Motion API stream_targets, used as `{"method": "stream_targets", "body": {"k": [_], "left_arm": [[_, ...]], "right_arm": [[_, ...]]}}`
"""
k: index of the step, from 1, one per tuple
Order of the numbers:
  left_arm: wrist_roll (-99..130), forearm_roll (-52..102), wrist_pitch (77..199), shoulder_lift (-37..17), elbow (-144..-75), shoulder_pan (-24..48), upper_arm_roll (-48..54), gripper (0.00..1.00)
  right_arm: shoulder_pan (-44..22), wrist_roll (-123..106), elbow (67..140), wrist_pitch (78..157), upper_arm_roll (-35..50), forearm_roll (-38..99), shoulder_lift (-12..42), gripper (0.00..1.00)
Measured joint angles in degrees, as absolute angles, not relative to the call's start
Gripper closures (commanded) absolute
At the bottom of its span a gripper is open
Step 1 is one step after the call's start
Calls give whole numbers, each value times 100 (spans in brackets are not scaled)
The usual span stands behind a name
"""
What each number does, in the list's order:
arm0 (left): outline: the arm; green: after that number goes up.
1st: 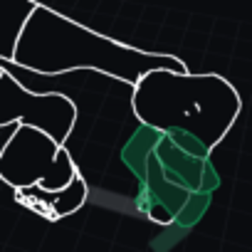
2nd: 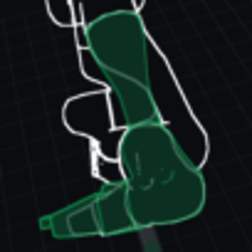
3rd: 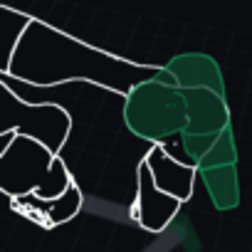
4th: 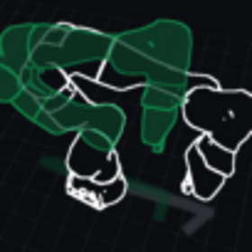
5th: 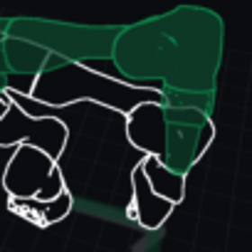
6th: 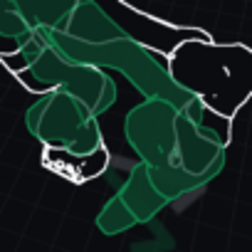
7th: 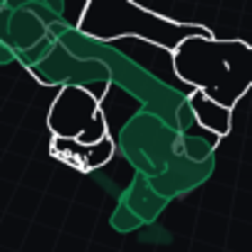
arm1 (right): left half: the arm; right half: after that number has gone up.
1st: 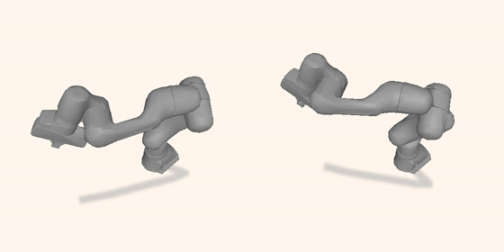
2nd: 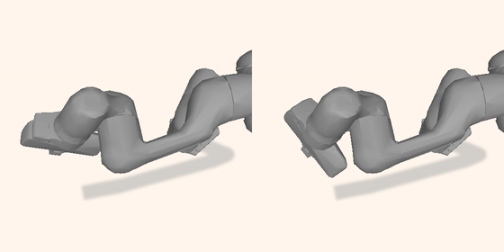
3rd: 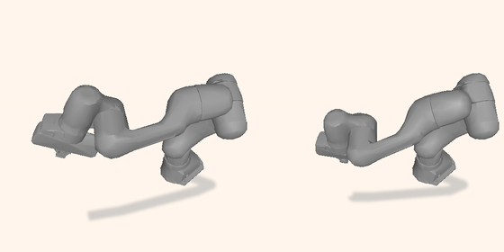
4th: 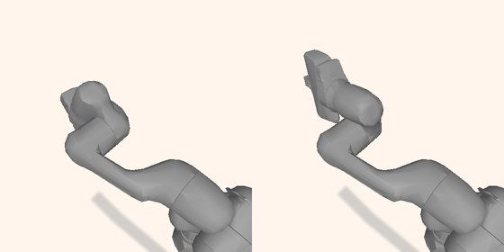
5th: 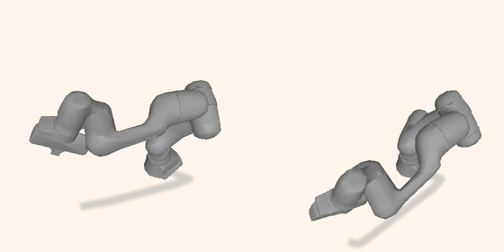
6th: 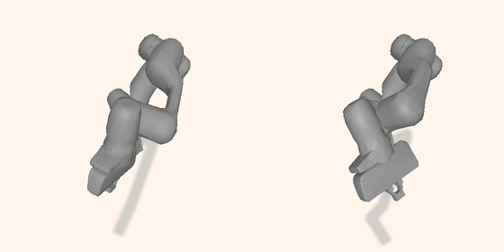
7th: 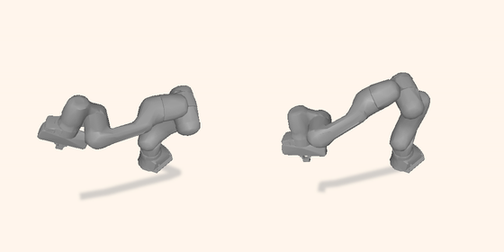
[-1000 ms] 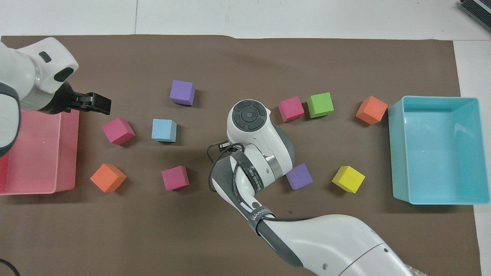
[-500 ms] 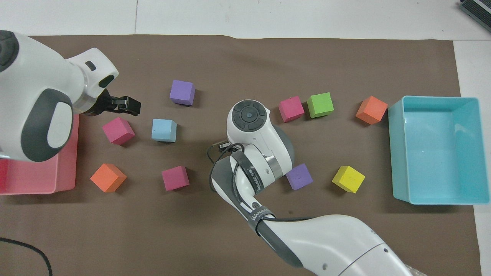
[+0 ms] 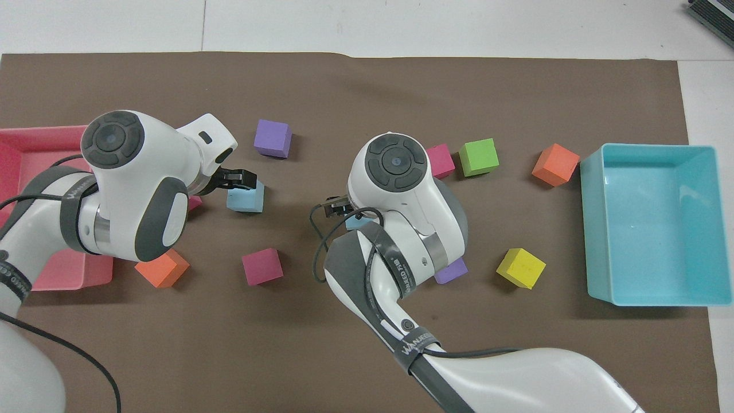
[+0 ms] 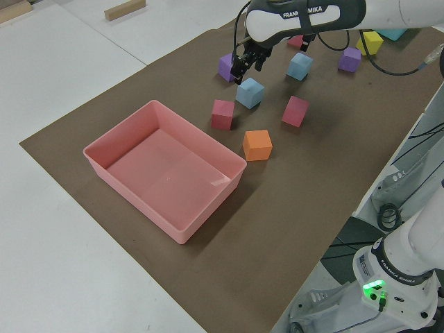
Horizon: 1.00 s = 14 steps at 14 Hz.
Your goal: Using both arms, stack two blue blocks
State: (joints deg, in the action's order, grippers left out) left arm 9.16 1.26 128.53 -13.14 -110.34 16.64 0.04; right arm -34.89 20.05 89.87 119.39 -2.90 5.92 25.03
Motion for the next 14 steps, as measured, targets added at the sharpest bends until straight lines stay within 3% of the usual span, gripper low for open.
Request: {"method": "stream_targets", "body": {"k": [5,14], "left_arm": [[919,126,13164,-1339,-11267,1681,-1,0],[923,126,13480,-1537,-11301,1784,-16,0]], "right_arm": [[-2823,2188,9155,11689,-303,1388,2035,0],[-2045,-385,10567,12345,-316,4063,1932,0]]}}
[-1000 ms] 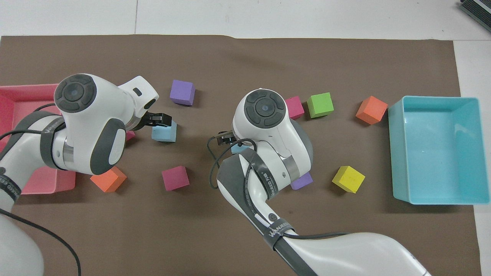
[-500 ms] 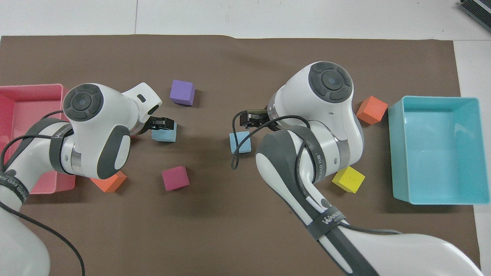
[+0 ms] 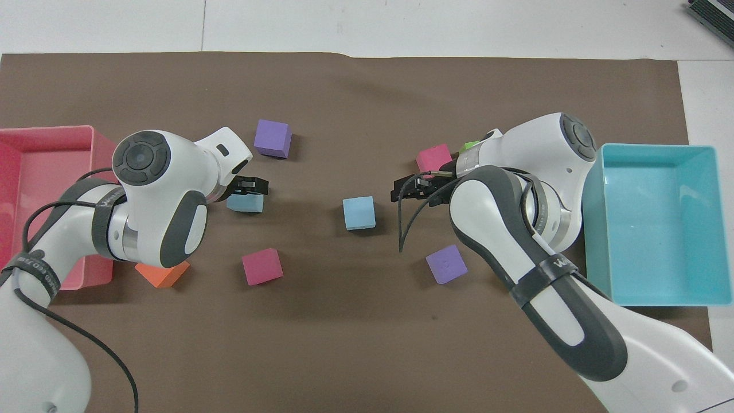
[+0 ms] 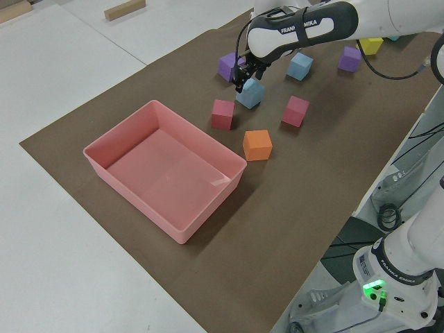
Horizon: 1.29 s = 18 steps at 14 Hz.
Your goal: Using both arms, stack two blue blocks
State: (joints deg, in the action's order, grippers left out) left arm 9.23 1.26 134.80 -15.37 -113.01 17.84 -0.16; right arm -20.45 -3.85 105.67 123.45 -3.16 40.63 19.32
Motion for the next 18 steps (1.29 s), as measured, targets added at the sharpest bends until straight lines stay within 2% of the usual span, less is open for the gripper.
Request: {"method": "stream_targets", "body": {"k": [2,4,6,7,8,9,10,15,16,18], "left_arm": [[923,126,13537,-1604,-11315,1784,-7,0],[923,126,13639,-1714,-11358,1787,2,0],[923,126,13680,-1768,-11393,1789,2,0],[923,126,13685,-1769,-11398,1789,2,0],[926,126,13685,-1769,-11402,1789,2,0],[953,126,13685,-1769,-11414,1790,3,0],[993,126,13685,-1769,-11424,1790,3,9],[1052,126,13699,-1769,-11431,1798,4,78],[1053,123,13706,-1764,-11430,1812,4,85],[1064,123,13706,-1763,-11430,1839,4,85]], "right_arm": [[-2054,-604,10735,12409,-302,4443,1954,3],[-2062,-817,10880,12446,-295,4781,1996,30],[-2056,-864,10974,12477,-297,4896,2014,67],[-2038,-864,10987,12483,-304,4924,2014,89],[-1990,-864,10990,12483,-306,4960,2013,100],[-1926,-864,10991,12483,-309,5041,2013,100],[-1880,-864,10993,12483,-310,5132,2013,100],[-1842,-864,11110,12483,-299,5586,2052,100],[-1842,-864,11121,12483,-299,5601,2058,100],[-1837,-863,11175,12483,-304,5893,2084,100]]}}
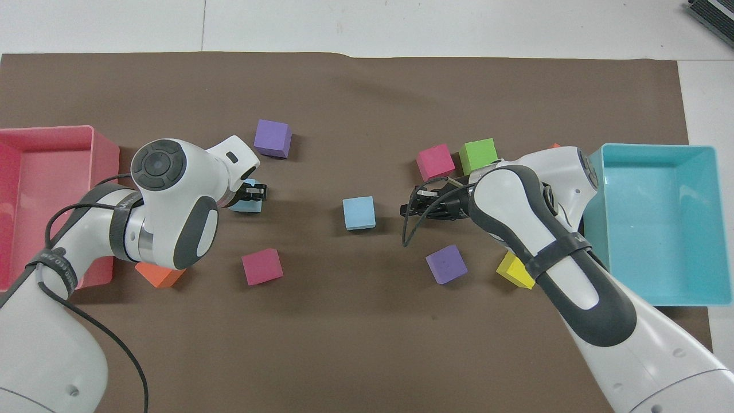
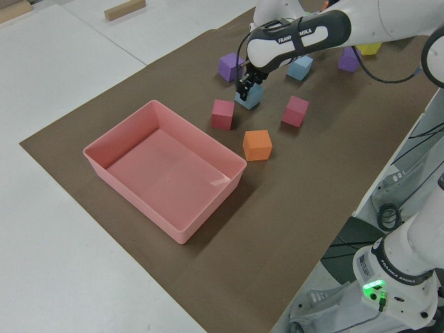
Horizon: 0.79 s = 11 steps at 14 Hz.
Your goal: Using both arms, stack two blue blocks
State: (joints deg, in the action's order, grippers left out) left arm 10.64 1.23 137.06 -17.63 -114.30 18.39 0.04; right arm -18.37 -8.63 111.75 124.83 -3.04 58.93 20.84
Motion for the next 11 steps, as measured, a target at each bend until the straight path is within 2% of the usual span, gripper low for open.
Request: {"method": "stream_targets", "body": {"k": [5,11], "left_arm": [[1382,124,13554,-1716,-11219,1872,9,85],[2517,123,12355,-1869,-9806,2481,22,90]], "right_arm": [[-1810,-874,11240,12483,-314,6204,2234,100],[-1744,-874,11274,12483,-315,6218,2268,100]]}}
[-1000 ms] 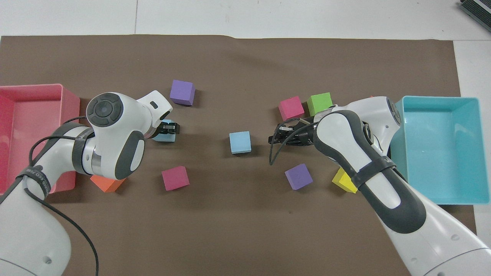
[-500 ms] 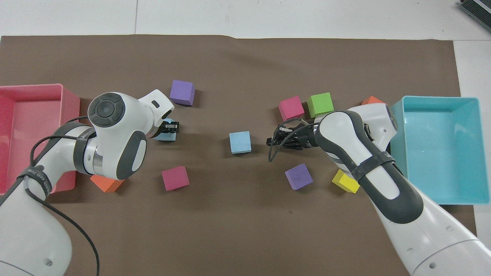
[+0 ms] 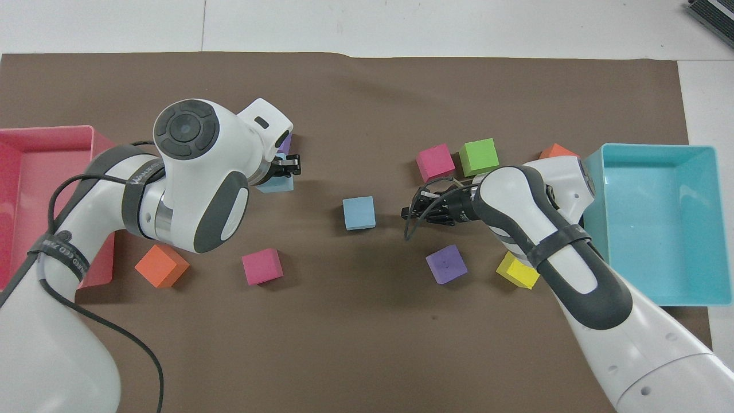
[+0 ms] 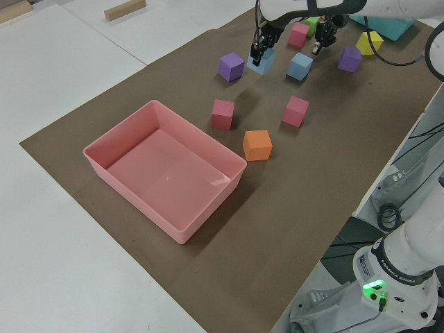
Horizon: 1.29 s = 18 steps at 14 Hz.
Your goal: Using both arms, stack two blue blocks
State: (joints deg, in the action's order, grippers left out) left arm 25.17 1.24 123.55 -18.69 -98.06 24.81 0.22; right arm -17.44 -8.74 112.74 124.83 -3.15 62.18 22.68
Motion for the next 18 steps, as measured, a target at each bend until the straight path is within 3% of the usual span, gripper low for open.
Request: {"method": "stream_targets", "body": {"k": [4,9,18], "left_arm": [[3187,124,11779,-2333,-8927,3012,30,90],[3854,128,11781,-2688,-8663,3555,35,89],[3929,136,11821,-2716,-8686,3754,67,86]], "right_arm": [[-1726,-874,11275,12483,-304,6398,2285,100],[-1702,-874,11277,12480,-301,6642,2374,100],[-1715,-874,11277,12480,-282,6643,2383,100]]}}
